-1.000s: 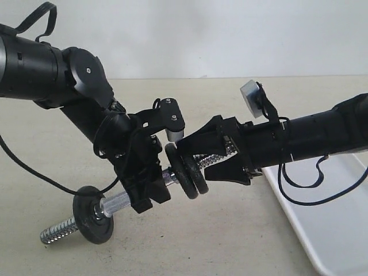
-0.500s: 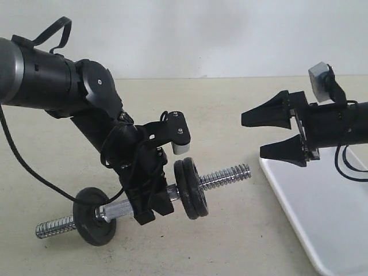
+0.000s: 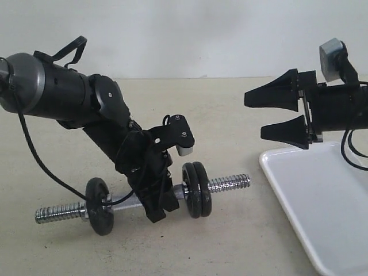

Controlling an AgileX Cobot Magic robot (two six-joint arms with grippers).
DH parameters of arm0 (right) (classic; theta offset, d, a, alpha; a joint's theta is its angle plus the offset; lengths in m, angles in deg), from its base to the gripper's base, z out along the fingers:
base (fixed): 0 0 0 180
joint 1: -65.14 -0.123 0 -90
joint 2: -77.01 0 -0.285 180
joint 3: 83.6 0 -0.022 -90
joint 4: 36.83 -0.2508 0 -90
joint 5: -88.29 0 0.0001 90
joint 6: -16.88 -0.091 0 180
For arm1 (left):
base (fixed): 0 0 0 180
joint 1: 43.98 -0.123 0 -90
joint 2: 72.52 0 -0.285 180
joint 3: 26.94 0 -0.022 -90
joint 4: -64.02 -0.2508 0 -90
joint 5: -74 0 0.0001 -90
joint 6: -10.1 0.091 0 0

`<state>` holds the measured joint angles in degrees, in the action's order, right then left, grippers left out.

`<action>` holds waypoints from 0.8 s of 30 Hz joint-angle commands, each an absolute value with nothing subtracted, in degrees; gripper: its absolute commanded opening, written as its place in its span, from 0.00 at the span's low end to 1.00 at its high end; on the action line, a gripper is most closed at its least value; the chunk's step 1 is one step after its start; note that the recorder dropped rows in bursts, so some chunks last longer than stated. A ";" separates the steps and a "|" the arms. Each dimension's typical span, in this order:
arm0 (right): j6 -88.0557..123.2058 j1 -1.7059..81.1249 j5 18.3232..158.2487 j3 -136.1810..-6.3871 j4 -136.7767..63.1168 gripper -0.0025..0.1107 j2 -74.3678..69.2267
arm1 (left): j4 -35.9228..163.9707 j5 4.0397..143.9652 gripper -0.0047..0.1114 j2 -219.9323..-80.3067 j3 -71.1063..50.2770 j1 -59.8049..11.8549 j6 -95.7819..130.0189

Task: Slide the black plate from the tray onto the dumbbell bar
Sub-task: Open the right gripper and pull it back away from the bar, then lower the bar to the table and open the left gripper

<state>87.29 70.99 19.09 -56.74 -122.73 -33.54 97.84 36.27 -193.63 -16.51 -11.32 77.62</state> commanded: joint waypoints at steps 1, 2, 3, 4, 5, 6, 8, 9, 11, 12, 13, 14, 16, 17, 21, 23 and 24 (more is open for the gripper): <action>88.30 71.30 18.32 -57.02 -123.07 0.95 -31.07 | 100.88 39.67 0.08 -192.64 -17.89 -11.35 77.57; 88.30 71.30 18.32 -57.02 -123.07 0.95 -30.58 | 100.88 39.67 0.08 -192.64 -17.89 -11.35 77.57; 88.67 71.30 18.32 -57.02 -123.07 0.95 -30.13 | 100.88 39.67 0.08 -192.64 -17.89 -11.35 77.57; 88.97 71.30 18.32 -57.02 -123.07 0.95 -29.86 | 100.88 39.67 0.08 -192.64 -17.89 -11.35 77.57; 89.11 71.30 18.32 -57.02 -123.07 0.95 -29.38 | 100.88 39.67 0.08 -192.64 -17.89 -11.35 77.57; 89.21 71.30 18.32 -57.02 -123.07 0.95 -29.25 | 100.88 39.52 0.08 -192.64 -17.89 -11.35 77.57; 89.21 71.30 18.32 -57.02 -123.07 0.95 -28.66 | 100.88 39.43 0.08 -192.64 -17.89 -11.35 77.57; 89.35 71.30 18.32 -57.02 -123.07 0.95 -28.55 | 100.88 39.32 0.08 -192.64 -17.89 -11.35 77.57; 89.34 71.30 18.32 -57.02 -122.84 0.93 -28.20 | 100.88 39.21 0.08 -192.64 -17.89 -11.35 77.39; 89.34 71.30 18.32 -57.02 -122.85 0.91 -28.12 | 100.88 39.21 0.08 -192.64 -17.89 -11.35 77.39; 89.46 71.30 18.32 -57.02 -122.85 0.84 -27.98 | 100.88 39.36 0.08 -192.64 -17.89 -11.35 76.82; 89.46 71.30 18.32 -57.02 -122.85 0.77 -27.83 | 100.88 39.52 0.08 -192.64 -17.89 -11.35 76.55; 89.71 71.30 18.32 -57.02 -122.85 0.50 -27.83 | 100.76 39.50 0.11 -192.64 -17.89 -11.35 76.15; 89.58 71.30 18.32 -57.02 -122.96 0.33 -27.83 | 100.76 39.24 0.13 -192.64 -17.89 -11.35 76.10; 89.18 71.30 18.32 -57.02 -123.71 0.03 -27.83 | 100.60 37.87 0.42 -192.64 -17.89 -11.35 75.88; 89.41 71.30 18.32 -57.02 -123.71 0.03 -27.83 | 100.60 37.87 0.65 -192.64 -17.89 -11.35 74.18; 89.41 71.30 18.32 -57.02 -123.71 0.03 -27.83 | 100.60 37.99 0.73 -192.64 -17.89 -11.35 72.68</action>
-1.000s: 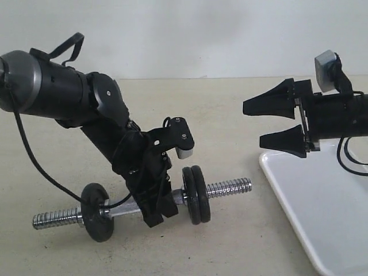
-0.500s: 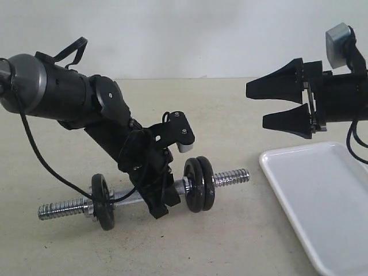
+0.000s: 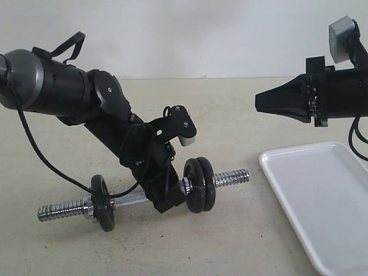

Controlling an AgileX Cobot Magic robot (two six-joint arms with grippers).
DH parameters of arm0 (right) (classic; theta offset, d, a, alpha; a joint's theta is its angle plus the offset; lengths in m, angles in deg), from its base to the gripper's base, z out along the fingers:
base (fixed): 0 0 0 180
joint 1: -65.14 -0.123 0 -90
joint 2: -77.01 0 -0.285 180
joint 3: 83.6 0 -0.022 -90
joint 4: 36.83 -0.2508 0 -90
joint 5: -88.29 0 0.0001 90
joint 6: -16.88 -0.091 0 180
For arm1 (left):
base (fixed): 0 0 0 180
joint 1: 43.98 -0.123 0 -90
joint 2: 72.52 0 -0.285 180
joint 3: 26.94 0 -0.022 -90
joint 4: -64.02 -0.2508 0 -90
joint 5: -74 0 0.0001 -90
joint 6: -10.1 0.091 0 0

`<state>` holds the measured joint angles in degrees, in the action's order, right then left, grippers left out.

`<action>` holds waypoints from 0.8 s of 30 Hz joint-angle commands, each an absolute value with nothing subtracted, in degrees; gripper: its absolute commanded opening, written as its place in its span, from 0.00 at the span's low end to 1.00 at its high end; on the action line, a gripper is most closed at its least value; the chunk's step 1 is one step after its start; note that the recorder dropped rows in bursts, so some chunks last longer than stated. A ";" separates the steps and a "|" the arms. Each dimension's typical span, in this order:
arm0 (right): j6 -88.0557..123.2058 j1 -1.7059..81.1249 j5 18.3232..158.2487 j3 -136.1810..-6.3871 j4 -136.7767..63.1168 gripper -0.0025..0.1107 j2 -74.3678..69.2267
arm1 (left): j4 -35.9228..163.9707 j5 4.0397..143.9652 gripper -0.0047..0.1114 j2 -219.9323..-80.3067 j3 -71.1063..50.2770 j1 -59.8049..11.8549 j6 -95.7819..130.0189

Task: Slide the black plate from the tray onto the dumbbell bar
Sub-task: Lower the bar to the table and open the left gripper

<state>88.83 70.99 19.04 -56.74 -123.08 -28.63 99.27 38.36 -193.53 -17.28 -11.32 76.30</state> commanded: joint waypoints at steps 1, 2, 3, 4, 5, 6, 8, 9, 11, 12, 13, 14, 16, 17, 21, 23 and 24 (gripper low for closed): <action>89.66 71.30 18.32 -57.02 -123.71 0.03 -27.83 | 100.33 37.99 0.76 -192.64 -17.89 -11.35 71.77; 89.79 71.30 18.32 -57.02 -123.71 0.03 -27.83 | 100.19 37.71 0.76 -192.52 -17.89 -11.35 71.07; 90.47 71.30 18.32 -57.02 -123.58 0.03 -27.70 | 99.94 37.42 0.74 -192.42 -17.89 -11.35 70.95; 91.33 71.30 18.32 -57.02 -123.46 0.03 -27.41 | 99.24 36.65 0.73 -192.01 -17.89 -11.35 70.84; 92.44 71.30 18.32 -57.02 -123.34 0.02 -26.71 | 98.25 35.79 0.70 -191.49 -17.89 -11.35 69.89; 93.31 71.30 18.32 -57.02 -123.34 0.02 -25.95 | 97.21 34.96 0.67 -190.85 -17.89 -11.35 68.90; 95.63 71.30 18.32 -57.02 -123.34 0.02 -22.79 | 92.89 33.82 0.59 -188.49 -17.89 -11.35 63.15; 95.63 71.30 18.32 -57.02 -123.24 0.02 -20.97 | 91.03 33.37 0.54 -187.24 -17.89 -11.35 61.18; 95.79 71.30 18.56 -56.15 -122.85 0.02 -15.26 | 88.46 31.96 0.45 -183.35 -17.89 -11.35 57.30; 97.03 71.30 21.50 -55.31 -122.86 0.02 -11.76 | 88.16 31.96 0.41 -180.97 -17.89 -11.35 55.67; 98.01 71.30 25.33 -53.94 -122.48 0.02 -7.92 | 88.16 32.07 0.38 -178.33 -17.76 -11.35 54.68; 98.02 71.30 29.69 -52.31 -122.16 0.02 -3.84 | 88.30 32.17 0.36 -175.65 -17.76 -11.35 53.97; 98.02 71.30 37.69 -48.36 -121.89 0.02 3.78 | 88.31 33.00 0.36 -170.08 -17.76 -11.35 51.81; 98.02 71.30 41.86 -46.20 -121.89 0.02 8.09 | 88.31 34.15 0.36 -167.84 -17.53 -11.35 49.38; 98.37 71.30 53.45 -38.53 -121.89 0.02 24.14 | 88.39 38.45 0.36 -157.13 -15.45 -11.35 43.63; 98.37 71.30 58.11 -34.91 -121.89 0.02 32.36 | 88.39 40.53 0.35 -151.60 -12.91 -11.35 42.90; 98.26 71.30 59.79 -33.62 -121.89 0.02 35.52 | 88.39 41.45 0.34 -149.43 -11.29 -11.35 42.18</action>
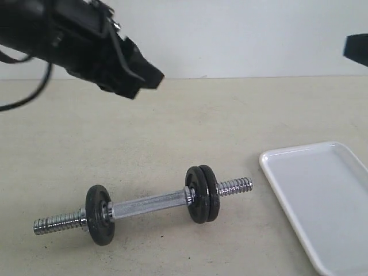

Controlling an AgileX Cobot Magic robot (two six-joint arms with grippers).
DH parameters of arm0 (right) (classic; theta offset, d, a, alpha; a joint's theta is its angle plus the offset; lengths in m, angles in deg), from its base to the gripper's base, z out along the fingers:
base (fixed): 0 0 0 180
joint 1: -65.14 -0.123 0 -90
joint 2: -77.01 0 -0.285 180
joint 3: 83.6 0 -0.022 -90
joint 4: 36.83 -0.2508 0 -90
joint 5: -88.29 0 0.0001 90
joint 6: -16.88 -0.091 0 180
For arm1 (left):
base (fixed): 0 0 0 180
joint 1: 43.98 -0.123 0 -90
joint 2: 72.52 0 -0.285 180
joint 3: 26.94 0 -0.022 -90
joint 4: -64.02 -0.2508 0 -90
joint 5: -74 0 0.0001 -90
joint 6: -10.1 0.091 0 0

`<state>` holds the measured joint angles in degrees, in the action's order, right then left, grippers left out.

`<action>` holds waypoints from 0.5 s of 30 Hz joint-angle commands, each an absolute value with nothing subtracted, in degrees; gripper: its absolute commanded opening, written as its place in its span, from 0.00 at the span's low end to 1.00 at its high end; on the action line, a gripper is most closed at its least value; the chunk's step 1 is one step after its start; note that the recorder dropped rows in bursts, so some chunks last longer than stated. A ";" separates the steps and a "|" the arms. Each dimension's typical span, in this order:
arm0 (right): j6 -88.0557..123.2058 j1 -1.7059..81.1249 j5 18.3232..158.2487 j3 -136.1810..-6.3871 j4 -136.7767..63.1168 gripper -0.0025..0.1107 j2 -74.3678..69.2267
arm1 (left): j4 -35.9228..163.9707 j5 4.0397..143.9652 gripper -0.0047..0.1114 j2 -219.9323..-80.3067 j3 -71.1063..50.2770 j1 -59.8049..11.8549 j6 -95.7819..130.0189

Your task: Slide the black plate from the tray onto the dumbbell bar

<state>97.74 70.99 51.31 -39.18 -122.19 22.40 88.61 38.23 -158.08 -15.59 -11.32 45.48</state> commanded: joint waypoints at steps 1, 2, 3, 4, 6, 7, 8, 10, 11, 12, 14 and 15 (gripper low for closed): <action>98.26 71.30 60.49 -32.16 -121.89 0.02 39.35 | 88.39 42.79 0.33 -146.19 -9.50 -11.35 41.70; 98.26 71.30 60.64 -30.83 -121.43 0.02 42.90 | 88.39 43.34 0.32 -144.05 -7.55 -11.35 41.56; 98.17 71.30 60.53 -29.53 -121.30 0.02 45.60 | 88.39 43.89 0.30 -141.91 -5.88 -11.35 41.31; 97.73 71.30 59.99 -28.19 -121.30 0.02 48.72 | 88.39 44.15 0.28 -138.70 -3.16 -11.35 40.86; 97.60 71.30 58.09 -25.56 -120.41 0.02 53.98 | 88.39 44.64 0.24 -133.88 1.32 -11.35 40.35; 97.49 71.30 57.33 -24.51 -120.01 0.02 55.81 | 88.39 45.28 0.22 -131.20 4.00 -11.35 39.21; 96.79 71.30 56.21 -23.27 -120.03 0.02 57.74 | 88.39 45.84 0.21 -129.10 6.20 -11.35 38.16; 93.65 71.30 54.72 -21.15 -118.51 0.02 60.99 | 88.39 47.09 0.21 -124.09 11.83 -11.35 35.85; 91.18 71.30 54.50 -20.08 -117.44 0.02 62.29 | 88.39 47.75 0.21 -121.51 14.61 -11.35 34.18; 88.33 71.30 54.26 -19.10 -116.49 0.02 63.49 | 88.39 48.99 0.21 -119.02 17.37 -11.35 32.33; 84.58 71.30 53.65 -17.53 -114.64 0.02 65.35 | 88.61 51.85 0.21 -114.79 22.08 -11.35 29.31; 83.68 71.30 53.18 -16.86 -113.86 0.02 66.21 | 88.61 51.97 0.21 -112.66 24.34 -11.35 28.59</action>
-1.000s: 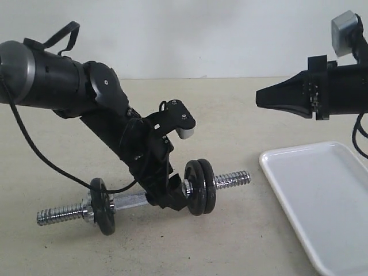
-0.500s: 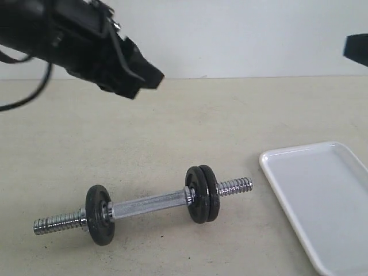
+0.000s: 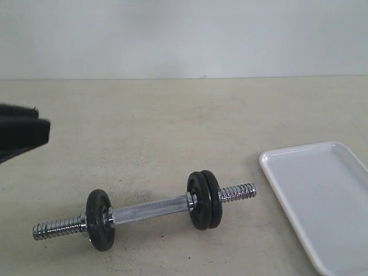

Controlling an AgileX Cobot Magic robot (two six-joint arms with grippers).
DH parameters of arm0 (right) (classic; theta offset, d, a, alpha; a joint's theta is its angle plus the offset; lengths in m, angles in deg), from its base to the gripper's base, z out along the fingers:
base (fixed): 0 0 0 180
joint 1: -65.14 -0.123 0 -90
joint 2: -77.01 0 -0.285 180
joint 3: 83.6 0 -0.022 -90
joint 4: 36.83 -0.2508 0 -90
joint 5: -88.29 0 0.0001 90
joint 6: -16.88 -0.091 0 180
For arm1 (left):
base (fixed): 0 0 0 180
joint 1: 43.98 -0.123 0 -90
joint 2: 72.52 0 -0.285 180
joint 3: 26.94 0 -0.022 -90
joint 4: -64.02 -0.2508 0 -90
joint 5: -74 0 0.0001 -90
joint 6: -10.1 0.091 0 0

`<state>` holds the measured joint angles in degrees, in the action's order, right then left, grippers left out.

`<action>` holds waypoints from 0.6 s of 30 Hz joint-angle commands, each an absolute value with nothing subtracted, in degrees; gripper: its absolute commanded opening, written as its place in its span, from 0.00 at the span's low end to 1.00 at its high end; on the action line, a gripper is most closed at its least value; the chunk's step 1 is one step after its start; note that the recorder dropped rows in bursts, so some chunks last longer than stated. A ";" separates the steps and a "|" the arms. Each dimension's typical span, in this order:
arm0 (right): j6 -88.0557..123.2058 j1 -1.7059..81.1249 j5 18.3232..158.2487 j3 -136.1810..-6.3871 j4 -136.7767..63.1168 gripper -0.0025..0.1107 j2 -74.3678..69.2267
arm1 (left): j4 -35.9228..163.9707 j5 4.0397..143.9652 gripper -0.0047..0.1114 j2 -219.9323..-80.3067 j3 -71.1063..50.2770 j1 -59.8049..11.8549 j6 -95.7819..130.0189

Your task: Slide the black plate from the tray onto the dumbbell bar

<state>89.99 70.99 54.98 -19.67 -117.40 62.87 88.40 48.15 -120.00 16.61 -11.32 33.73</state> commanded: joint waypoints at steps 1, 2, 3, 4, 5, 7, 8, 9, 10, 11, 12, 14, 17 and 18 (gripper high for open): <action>83.32 71.30 52.54 -16.36 -113.09 0.02 66.79 | 88.61 51.97 0.21 -110.71 26.47 -11.35 27.16; 83.19 71.30 51.71 -15.73 -112.51 0.02 67.44 | 88.61 51.97 0.21 -109.25 28.13 -11.35 25.95; 83.05 71.30 50.73 -15.00 -112.48 0.02 68.01 | 88.61 51.97 0.21 -107.52 30.15 -11.35 24.70; 83.26 71.30 49.93 -14.43 -112.48 0.02 68.46 | 88.61 51.85 0.21 -105.89 32.08 -11.35 23.92; 83.53 71.30 49.65 -13.60 -112.61 0.02 68.86 | 88.61 52.04 0.21 -104.36 33.91 -11.35 23.28; 85.01 71.30 49.89 -12.76 -113.75 0.02 69.23 | 89.28 53.47 0.21 -101.54 36.85 -11.35 22.22; 85.01 71.30 50.87 -12.52 -114.39 0.02 69.23 | 90.03 54.88 0.21 -100.28 38.39 -11.35 22.11; 84.90 71.30 51.17 -12.10 -114.56 0.02 69.23 | 90.77 56.79 0.21 -99.39 39.78 -11.35 22.11; 84.90 71.30 51.39 -11.67 -114.56 0.02 69.23 | 91.90 59.08 0.21 -98.42 41.16 -11.35 22.11; 85.00 71.30 52.05 -11.10 -115.11 0.02 69.23 | 93.03 61.80 0.21 -97.66 42.63 -11.35 22.11; 85.60 71.30 52.49 -10.81 -115.97 0.02 69.23 | 93.65 63.93 0.21 -97.16 43.79 -11.35 22.11; 86.21 71.30 53.74 -9.70 -117.41 0.02 69.23 | 93.78 68.28 0.21 -96.40 46.60 -11.35 22.11; 88.72 71.30 54.01 -7.64 -119.87 0.02 69.23 | 93.78 74.81 0.21 -96.42 50.28 -11.35 22.11; 89.32 71.30 54.14 -6.72 -120.59 0.02 69.23 | 93.66 77.21 0.21 -96.42 50.28 -11.35 22.11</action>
<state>87.05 70.99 53.47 -8.71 -117.99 68.80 92.80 70.17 -96.61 48.63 -11.32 22.67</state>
